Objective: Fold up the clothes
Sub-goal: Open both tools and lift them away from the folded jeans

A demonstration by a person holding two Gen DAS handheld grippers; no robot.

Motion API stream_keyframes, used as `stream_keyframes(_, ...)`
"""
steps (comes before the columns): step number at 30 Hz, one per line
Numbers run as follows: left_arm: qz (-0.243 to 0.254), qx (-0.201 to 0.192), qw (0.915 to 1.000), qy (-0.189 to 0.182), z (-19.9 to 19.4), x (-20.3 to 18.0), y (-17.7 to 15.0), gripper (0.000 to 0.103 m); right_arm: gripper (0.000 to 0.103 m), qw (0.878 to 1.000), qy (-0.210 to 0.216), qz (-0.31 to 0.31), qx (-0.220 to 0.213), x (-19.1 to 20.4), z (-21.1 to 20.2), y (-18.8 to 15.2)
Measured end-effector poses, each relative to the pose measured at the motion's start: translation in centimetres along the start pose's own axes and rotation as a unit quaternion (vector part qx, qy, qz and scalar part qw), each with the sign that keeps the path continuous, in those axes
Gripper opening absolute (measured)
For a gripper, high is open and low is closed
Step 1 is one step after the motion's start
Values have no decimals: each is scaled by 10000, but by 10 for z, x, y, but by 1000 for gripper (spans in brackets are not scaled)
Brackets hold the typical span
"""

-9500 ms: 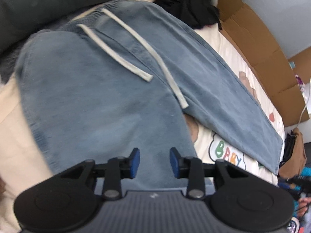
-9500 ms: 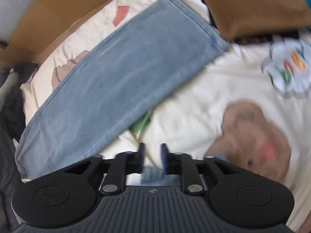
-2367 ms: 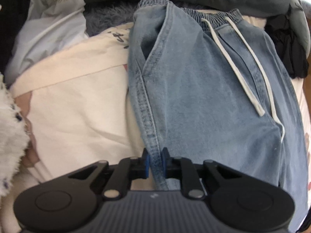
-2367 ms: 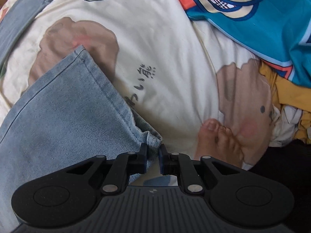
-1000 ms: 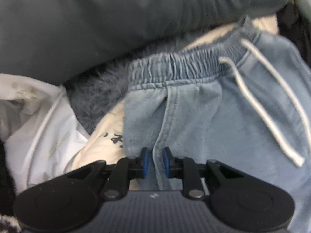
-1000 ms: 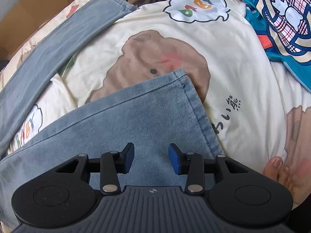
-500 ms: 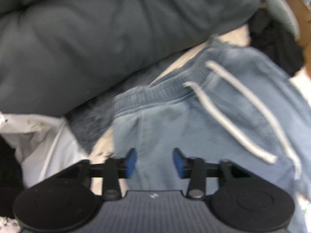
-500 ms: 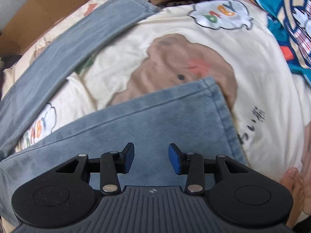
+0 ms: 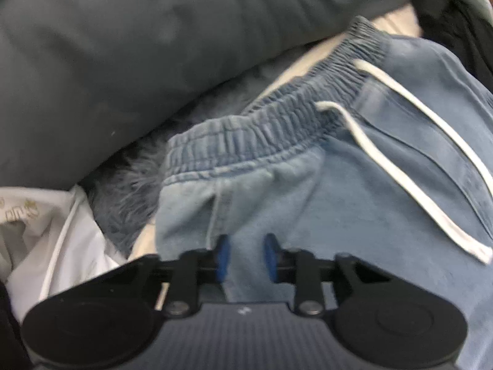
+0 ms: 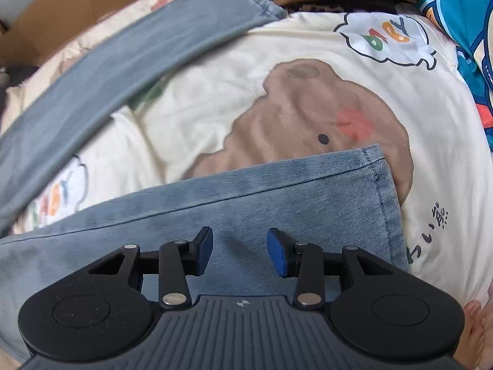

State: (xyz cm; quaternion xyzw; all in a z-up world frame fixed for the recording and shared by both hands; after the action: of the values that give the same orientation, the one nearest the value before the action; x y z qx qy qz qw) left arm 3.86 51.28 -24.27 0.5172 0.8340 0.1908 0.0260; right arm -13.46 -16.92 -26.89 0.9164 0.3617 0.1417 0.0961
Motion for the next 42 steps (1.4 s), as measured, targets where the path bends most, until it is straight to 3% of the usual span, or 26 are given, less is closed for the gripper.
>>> stream_keyframes(4, 25, -29, 9999, 106, -14, -3, 4, 22, 46, 9999, -126, 2, 53, -6, 11, 6)
stream_keyframes(10, 337, -318, 9985, 289, -56, -14, 19, 45, 46, 9997, -54, 224, -117, -11, 3, 17)
stream_keyframes(15, 322, -585, 9970, 383, -81, -25, 44, 45, 46, 9992, 139, 206, -321, -5, -7, 25)
stream_keyframes(21, 478, -1097, 9925, -245, -92, -56, 90, 45, 46, 9971, 493, -282, -508, 21, -11, 49)
stream_keyframes(25, 431, -1324, 9874, -752, -81, -83, 124, 42, 46, 9948, 577, -578, -601, 50, -5, 75)
stream_keyframes(30, 584, -1340, 9834, -1079, -53, -128, 159, 34, 46, 9907, 749, -922, -663, 94, 11, 104)
stream_keyframes(42, 602, -1226, 9845, -1100, 28, -180, 194, 32, 46, 9776, 1049, -1699, -659, 174, 54, 137)
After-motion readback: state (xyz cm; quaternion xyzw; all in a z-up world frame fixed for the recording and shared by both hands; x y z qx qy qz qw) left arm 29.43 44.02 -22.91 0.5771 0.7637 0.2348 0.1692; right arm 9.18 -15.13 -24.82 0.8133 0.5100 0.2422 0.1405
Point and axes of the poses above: each gripper's, at about its wrist camera, not at the fingertips, and z roughly the way its jaws point, x to its left, y to its top, the point moved 1 cm from there along z, roughly the way its jaws point, and after that the axes turned 6 degrees about z, right-handed, at the moved point
